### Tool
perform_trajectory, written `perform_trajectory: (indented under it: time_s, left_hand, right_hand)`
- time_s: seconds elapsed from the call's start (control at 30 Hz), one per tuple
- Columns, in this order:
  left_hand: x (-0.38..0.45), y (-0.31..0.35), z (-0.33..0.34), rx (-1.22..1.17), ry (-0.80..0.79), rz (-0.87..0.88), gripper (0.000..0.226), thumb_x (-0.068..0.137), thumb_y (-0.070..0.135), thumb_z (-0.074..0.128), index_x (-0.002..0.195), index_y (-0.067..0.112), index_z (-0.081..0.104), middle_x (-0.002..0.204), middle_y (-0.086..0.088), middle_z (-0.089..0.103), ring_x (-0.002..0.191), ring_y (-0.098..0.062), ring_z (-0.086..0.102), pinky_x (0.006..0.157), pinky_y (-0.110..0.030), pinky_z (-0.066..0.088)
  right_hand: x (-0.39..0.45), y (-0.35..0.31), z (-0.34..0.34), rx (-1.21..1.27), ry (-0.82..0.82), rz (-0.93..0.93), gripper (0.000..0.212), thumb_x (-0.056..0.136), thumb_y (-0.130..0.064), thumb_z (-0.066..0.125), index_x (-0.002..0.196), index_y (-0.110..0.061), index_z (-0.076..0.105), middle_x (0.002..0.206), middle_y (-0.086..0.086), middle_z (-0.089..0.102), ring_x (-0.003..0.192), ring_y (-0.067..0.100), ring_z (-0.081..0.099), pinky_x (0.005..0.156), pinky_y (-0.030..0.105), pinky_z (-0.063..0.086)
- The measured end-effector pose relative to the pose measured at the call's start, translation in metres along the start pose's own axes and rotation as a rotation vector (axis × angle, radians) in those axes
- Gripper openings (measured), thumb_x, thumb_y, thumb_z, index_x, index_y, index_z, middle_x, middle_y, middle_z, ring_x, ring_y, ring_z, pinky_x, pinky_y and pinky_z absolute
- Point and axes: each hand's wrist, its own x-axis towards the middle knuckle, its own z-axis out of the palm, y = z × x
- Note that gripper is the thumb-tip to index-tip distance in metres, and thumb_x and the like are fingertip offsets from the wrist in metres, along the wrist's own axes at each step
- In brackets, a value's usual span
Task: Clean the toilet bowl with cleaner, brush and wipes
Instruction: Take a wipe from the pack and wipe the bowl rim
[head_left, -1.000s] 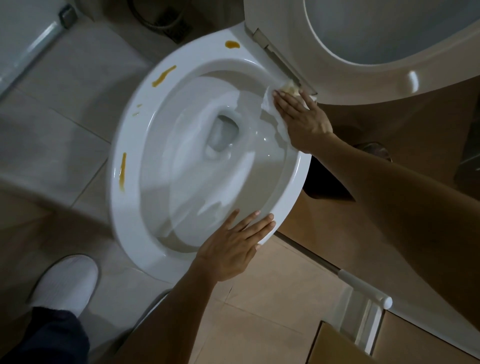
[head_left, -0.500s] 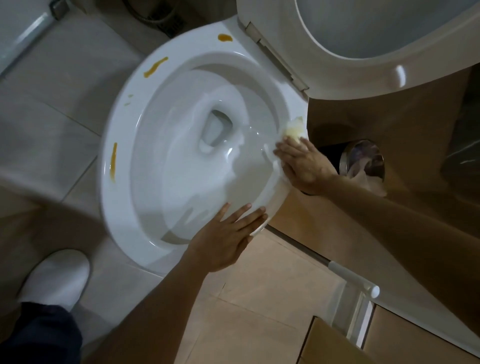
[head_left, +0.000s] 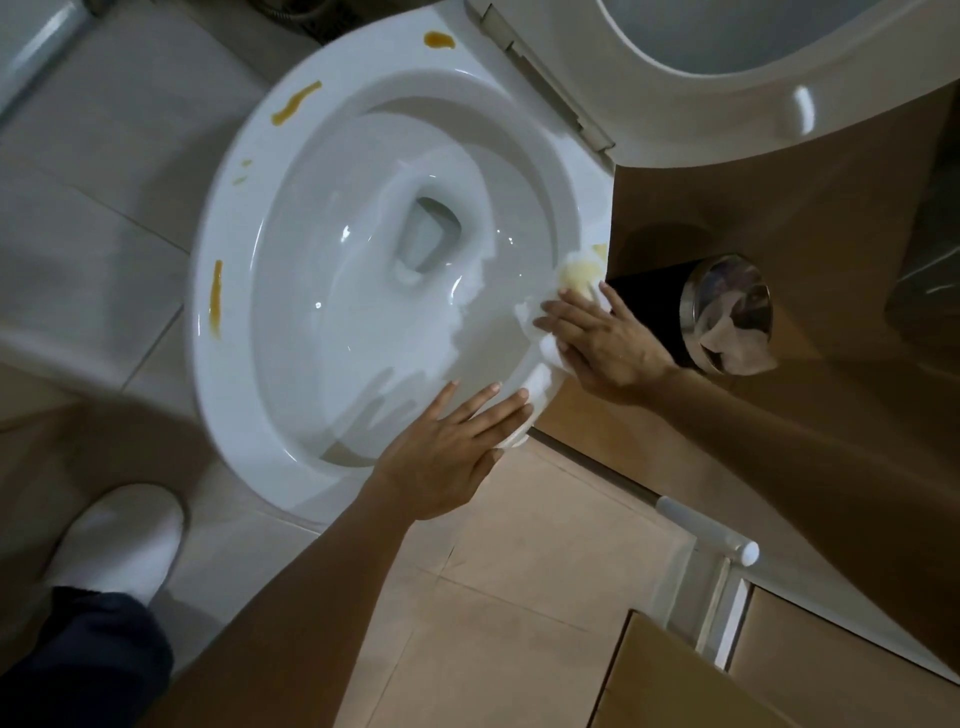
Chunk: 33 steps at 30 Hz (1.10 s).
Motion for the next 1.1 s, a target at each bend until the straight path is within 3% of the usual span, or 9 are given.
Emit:
perform_trajectory:
  time_s: [0.23,0.37,0.6,0.83,1.1]
  left_hand:
    - [0.000,-0.001,0.001,0.001,-0.022,0.004,0.052,0.102,0.034,0.019,0.152,0.023,0.012,0.159,0.006,0.012,0.146,-0.017,0.014,0.116,-0.048,0.015]
    - [0.001,-0.001,0.001,0.018,-0.029,0.008,0.052,0.102,0.036,0.015,0.152,0.024,0.010,0.159,0.006,0.012,0.146,-0.017,0.011,0.116,-0.047,0.011]
    - [0.000,-0.001,0.002,0.037,-0.021,0.010,0.052,0.102,0.035,0.015,0.151,0.025,0.004,0.159,0.007,0.008,0.146,-0.016,0.009,0.116,-0.046,0.008]
    - [-0.004,0.001,-0.003,0.179,-0.031,0.028,0.053,0.101,0.038,0.009,0.150,0.019,0.007,0.158,0.002,0.012,0.146,-0.017,0.012,0.115,-0.044,0.002]
    - [-0.052,-0.013,-0.020,0.285,-0.069,-0.001,0.056,0.100,0.039,0.013,0.150,0.015,0.024,0.155,0.000,0.023,0.144,-0.018,0.020,0.115,-0.049,0.007]
  right_hand:
    - [-0.001,0.013,0.002,-0.068,-0.065,-0.063,0.054,0.101,-0.034,0.020,0.154,-0.023,0.014,0.159,-0.002,0.013,0.148,0.017,0.009,0.117,0.042,-0.006]
    - [-0.003,0.005,0.004,-0.044,-0.040,-0.020,0.053,0.101,-0.034,0.017,0.153,-0.022,0.019,0.159,0.000,0.017,0.148,0.019,0.011,0.119,0.044,-0.001]
    - [0.001,0.007,-0.003,-0.061,-0.036,-0.078,0.046,0.101,-0.029,0.033,0.146,-0.021,0.036,0.152,0.002,0.036,0.146,0.020,0.022,0.116,0.043,-0.006]
    - [-0.010,-0.017,0.009,-0.055,-0.042,-0.054,0.047,0.101,-0.032,0.030,0.148,-0.025,0.032,0.155,0.000,0.032,0.147,0.020,0.018,0.117,0.043,-0.004]
    - [-0.012,-0.027,0.013,-0.027,-0.020,0.031,0.047,0.101,-0.029,0.025,0.147,-0.022,0.034,0.154,0.000,0.031,0.147,0.019,0.016,0.118,0.045,0.000]
